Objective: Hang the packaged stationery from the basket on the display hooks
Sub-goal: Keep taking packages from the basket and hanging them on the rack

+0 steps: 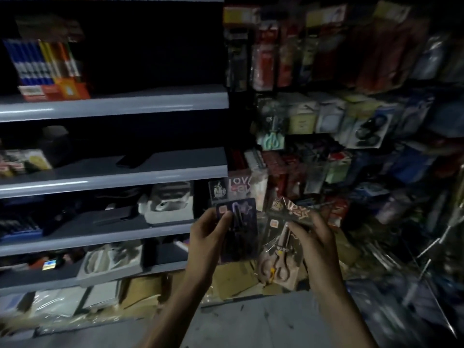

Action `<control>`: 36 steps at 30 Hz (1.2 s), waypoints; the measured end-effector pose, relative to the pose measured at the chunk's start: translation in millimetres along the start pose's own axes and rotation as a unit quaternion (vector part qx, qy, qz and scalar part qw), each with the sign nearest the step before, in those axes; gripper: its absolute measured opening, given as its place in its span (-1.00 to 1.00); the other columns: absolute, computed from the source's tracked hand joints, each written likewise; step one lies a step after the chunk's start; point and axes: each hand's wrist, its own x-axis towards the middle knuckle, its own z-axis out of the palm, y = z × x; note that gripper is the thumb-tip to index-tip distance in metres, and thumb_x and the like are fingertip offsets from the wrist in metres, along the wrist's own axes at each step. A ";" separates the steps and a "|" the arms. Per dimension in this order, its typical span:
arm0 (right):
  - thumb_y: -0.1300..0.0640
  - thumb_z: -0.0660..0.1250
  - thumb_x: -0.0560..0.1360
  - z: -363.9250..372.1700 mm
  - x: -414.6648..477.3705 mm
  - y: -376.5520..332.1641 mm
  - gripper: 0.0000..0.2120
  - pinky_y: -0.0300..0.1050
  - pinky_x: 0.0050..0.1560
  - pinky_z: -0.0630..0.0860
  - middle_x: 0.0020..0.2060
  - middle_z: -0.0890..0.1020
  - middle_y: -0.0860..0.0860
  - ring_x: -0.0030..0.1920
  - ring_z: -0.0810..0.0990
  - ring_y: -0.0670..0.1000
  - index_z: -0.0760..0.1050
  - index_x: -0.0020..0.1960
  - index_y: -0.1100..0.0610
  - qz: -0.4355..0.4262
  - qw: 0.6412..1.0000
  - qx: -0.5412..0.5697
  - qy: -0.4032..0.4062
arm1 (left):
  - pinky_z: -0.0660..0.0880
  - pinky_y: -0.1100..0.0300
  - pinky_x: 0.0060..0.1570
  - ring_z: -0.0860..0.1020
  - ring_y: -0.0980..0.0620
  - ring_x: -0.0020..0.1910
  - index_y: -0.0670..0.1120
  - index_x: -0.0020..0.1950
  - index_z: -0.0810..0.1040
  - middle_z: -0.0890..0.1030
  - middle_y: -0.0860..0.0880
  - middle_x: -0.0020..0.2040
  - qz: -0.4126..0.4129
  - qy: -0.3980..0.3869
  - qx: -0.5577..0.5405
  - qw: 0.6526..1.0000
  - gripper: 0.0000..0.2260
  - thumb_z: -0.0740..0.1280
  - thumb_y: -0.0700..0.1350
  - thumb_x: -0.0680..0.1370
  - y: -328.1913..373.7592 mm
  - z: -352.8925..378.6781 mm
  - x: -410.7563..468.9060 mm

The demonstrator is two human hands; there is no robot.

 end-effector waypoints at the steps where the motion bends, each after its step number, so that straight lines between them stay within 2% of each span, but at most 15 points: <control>1: 0.12 0.37 0.63 -4.5 7.5 -0.2 -0.90 -0.44 -0.20 0.49 -0.09 0.71 -0.17 -0.12 0.63 -0.34 0.62 0.08 -0.05 -0.002 1.000 0.008 0.018 | 0.63 0.02 0.02 0.71 0.02 0.03 -0.09 0.13 0.68 0.74 -0.01 0.02 0.001 -0.008 0.001 1.000 -0.82 0.32 -0.06 0.68 0.8 9.0 5.5; 4: 0.03 0.32 0.66 -11.4 28.5 2.4 -0.85 -0.44 -0.17 0.49 -0.07 0.71 -0.14 -0.09 0.63 -0.31 0.66 0.09 0.03 -0.021 0.998 -0.007 0.055 | 0.62 0.06 0.03 0.70 0.03 0.05 -0.08 0.16 0.67 0.74 0.00 0.05 0.010 -0.033 0.002 0.999 -0.82 0.30 -0.06 0.69 1.4 37.0 24.8; 6: 0.02 0.31 0.66 -17.1 44.2 5.9 -0.86 -0.42 -0.14 0.49 -0.08 0.71 -0.18 -0.04 0.64 -0.27 0.65 0.07 -0.03 -0.031 0.996 -0.034 0.075 | 0.63 0.06 0.06 0.70 0.04 0.05 -0.08 0.15 0.68 0.74 0.02 0.04 0.011 -0.048 0.002 0.999 -0.82 0.31 -0.07 0.69 0.0 57.3 39.4; 10: 0.06 0.42 0.60 -33.3 86.7 9.4 -0.90 -0.40 -0.06 0.53 -0.10 0.72 -0.26 0.00 0.67 -0.27 0.64 0.00 -0.16 -0.075 0.986 -0.078 0.125 | 0.62 -0.10 -0.01 0.68 -0.17 0.03 -0.18 0.08 0.66 0.72 -0.09 -0.03 0.007 -0.051 -0.021 0.998 -0.74 0.35 0.00 0.63 -11.5 86.3 75.4; 13: 0.15 0.42 0.60 -43.8 126.3 8.5 -0.86 -0.41 -0.08 0.54 -0.10 0.74 -0.23 -0.03 0.69 -0.24 0.68 0.00 -0.09 -0.114 0.976 -0.100 0.155 | 0.66 -0.10 0.01 0.72 -0.11 0.02 -0.10 0.08 0.71 0.75 -0.09 -0.01 0.012 -0.046 -0.037 0.998 -0.81 0.35 -0.04 0.65 -16.2 97.8 109.8; 16: 0.19 0.39 0.62 -45.9 169.4 6.5 -0.88 -0.27 -0.02 0.59 -0.06 0.74 -0.12 -0.01 0.70 -0.15 0.66 0.07 0.01 -0.113 0.976 -0.099 0.156 | 0.65 -0.09 0.09 0.73 -0.07 0.07 -0.09 0.12 0.72 0.76 -0.07 0.03 0.020 -0.041 -0.049 0.998 -0.80 0.35 -0.04 0.64 -18.5 109.6 147.1; 18: 0.23 0.37 0.63 -43.8 199.3 3.8 -0.88 -0.21 0.01 0.60 -0.05 0.74 -0.08 0.00 0.70 -0.12 0.64 0.05 0.04 -0.112 0.977 -0.099 0.153 | 0.64 -0.02 0.06 0.72 -0.06 0.05 -0.11 0.10 0.70 0.75 -0.06 0.01 0.029 -0.045 -0.051 0.997 -0.80 0.34 -0.05 0.65 -18.7 117.9 172.1; 21: 0.32 0.35 0.60 -34.3 237.8 -1.7 -0.82 -0.24 -0.12 0.56 -0.19 0.70 -0.09 -0.13 0.66 -0.13 0.61 -0.09 0.08 -0.112 0.975 -0.098 0.164 | 0.55 0.19 -0.11 0.68 0.02 -0.09 -0.10 -0.04 0.65 0.69 0.00 -0.14 0.050 -0.060 -0.039 0.996 -0.81 0.32 -0.08 0.69 -16.0 128.2 203.2; 23: 0.34 0.29 0.58 -28.9 257.7 -1.4 -0.78 -0.24 -0.32 0.44 -0.38 0.60 -0.13 -0.34 0.53 -0.16 0.52 -0.22 0.14 -0.101 0.972 -0.082 0.195 | 0.57 0.24 -0.09 0.70 0.04 -0.06 -0.07 -0.03 0.66 0.71 0.01 -0.10 0.048 -0.070 -0.038 0.996 -0.83 0.32 -0.07 0.69 -14.2 133.4 220.8; 25: 0.21 0.20 0.54 -22.4 270.6 0.2 -0.74 -0.09 -0.40 0.32 -0.50 0.41 -0.07 -0.45 0.36 -0.04 0.37 -0.33 0.13 -0.102 0.967 -0.077 0.220 | 0.57 0.15 -0.07 0.70 -0.08 -0.02 -0.07 -0.05 0.67 0.71 -0.06 -0.10 0.049 -0.074 -0.037 0.995 -0.81 0.33 -0.05 0.68 -13.8 138.8 234.7; 27: 0.09 0.15 0.51 -16.5 279.6 -1.2 -0.67 0.01 -0.44 0.26 -0.54 0.31 -0.07 -0.49 0.26 0.03 0.28 -0.44 0.01 -0.110 0.961 -0.096 0.233 | 0.53 0.10 -0.09 0.67 -0.16 -0.05 -0.03 -0.13 0.66 0.67 -0.11 -0.13 0.050 -0.077 -0.030 0.995 -0.79 0.34 -0.03 0.67 -13.1 144.5 246.2; 30: -0.05 0.18 0.59 -10.0 292.1 -7.6 -0.52 -0.19 -0.49 0.19 -0.61 0.31 -0.07 -0.57 0.21 -0.10 0.22 -0.48 -0.02 -0.123 0.961 -0.143 0.203 | 0.51 0.31 -0.12 0.67 0.09 -0.12 0.11 -0.20 0.67 0.70 0.06 -0.17 0.045 -0.099 -0.015 0.994 -0.71 0.33 -0.11 0.68 -7.1 154.4 257.3; 31: -0.12 0.22 0.64 -8.1 296.9 -9.7 -0.45 -0.25 -0.49 0.13 -0.61 0.29 -0.06 -0.57 0.21 -0.09 0.21 -0.47 0.04 -0.131 0.961 -0.160 0.181 | 0.55 0.29 -0.09 0.69 0.10 -0.06 0.10 -0.13 0.70 0.73 0.06 -0.11 0.041 -0.103 -0.013 0.994 -0.74 0.32 -0.12 0.68 -7.3 157.2 260.4; 33: -0.22 0.30 0.63 -5.8 308.8 -11.2 -0.37 -0.21 -0.46 0.10 -0.60 0.24 -0.05 -0.55 0.18 -0.09 0.22 -0.46 0.10 -0.140 0.963 -0.185 0.136 | 0.62 0.17 0.03 0.71 0.02 0.08 -0.04 0.07 0.72 0.76 -0.02 0.04 0.034 -0.095 -0.018 0.995 -0.83 0.32 -0.13 0.68 -9.8 161.6 264.7; 36: -0.28 0.39 0.53 -6.2 323.0 -6.1 -0.46 -0.20 -0.41 0.26 -0.53 0.43 -0.07 -0.47 0.39 -0.09 0.42 -0.39 0.11 -0.113 0.981 -0.143 0.072 | 0.64 0.04 0.11 0.71 -0.05 0.12 -0.10 0.12 0.70 0.75 -0.07 0.08 0.023 -0.075 -0.028 0.997 -0.82 0.32 -0.11 0.67 -12.0 168.9 264.3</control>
